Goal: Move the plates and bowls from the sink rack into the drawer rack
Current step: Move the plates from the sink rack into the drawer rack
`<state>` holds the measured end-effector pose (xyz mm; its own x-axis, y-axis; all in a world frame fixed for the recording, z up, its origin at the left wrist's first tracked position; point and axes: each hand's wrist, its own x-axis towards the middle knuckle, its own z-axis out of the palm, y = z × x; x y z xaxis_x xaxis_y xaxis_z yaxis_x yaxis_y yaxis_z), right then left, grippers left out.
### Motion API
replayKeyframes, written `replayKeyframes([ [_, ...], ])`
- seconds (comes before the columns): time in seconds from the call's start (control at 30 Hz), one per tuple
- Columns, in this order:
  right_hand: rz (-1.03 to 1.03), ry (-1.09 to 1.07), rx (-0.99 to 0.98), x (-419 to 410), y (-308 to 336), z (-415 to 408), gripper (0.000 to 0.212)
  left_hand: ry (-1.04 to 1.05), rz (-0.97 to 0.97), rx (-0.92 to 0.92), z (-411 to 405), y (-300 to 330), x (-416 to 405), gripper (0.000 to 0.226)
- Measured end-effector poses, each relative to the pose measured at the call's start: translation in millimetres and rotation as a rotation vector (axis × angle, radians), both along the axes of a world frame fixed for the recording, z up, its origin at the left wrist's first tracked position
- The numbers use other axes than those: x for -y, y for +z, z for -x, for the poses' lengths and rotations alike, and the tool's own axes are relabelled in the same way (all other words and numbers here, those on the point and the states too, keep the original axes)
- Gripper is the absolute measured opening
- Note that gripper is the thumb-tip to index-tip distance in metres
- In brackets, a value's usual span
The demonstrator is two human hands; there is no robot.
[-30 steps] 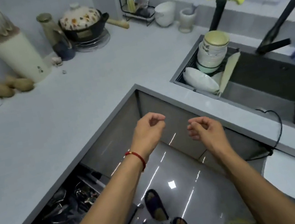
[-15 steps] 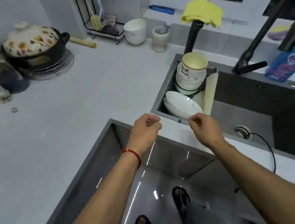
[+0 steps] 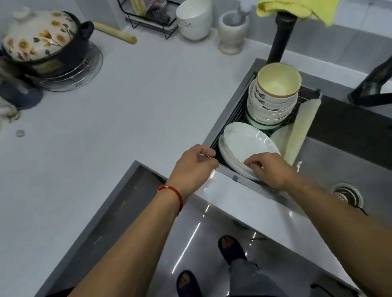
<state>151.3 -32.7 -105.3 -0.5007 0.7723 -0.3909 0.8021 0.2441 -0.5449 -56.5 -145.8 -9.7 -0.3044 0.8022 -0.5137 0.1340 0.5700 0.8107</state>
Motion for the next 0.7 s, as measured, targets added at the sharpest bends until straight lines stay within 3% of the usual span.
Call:
replayKeyframes([
  [0.17,0.032,0.138,-0.064,-10,2,-11,0.033,-0.005,0.028,-0.014,-21,-2,-28,0.023],
  [0.27,0.008,0.203,0.038,-16,-2,-12,0.035,-0.001,0.034,-0.036,-31,-4,-39,0.021],
  [0.37,-0.129,0.244,0.13,-13,-8,-10,0.022,0.042,0.04,-0.039,-40,-9,-46,0.019],
  [0.47,-0.327,0.226,0.135,-4,-10,-13,0.021,0.092,0.037,-0.03,-46,-15,-48,0.014],
  [0.6,-0.514,0.057,-0.124,6,6,-30,0.015,0.182,0.023,0.004,-57,-18,-53,0.008],
  [0.7,-0.603,0.063,-0.355,17,24,-39,0.011,0.249,0.026,0.218,-64,-13,-56,0.021],
])
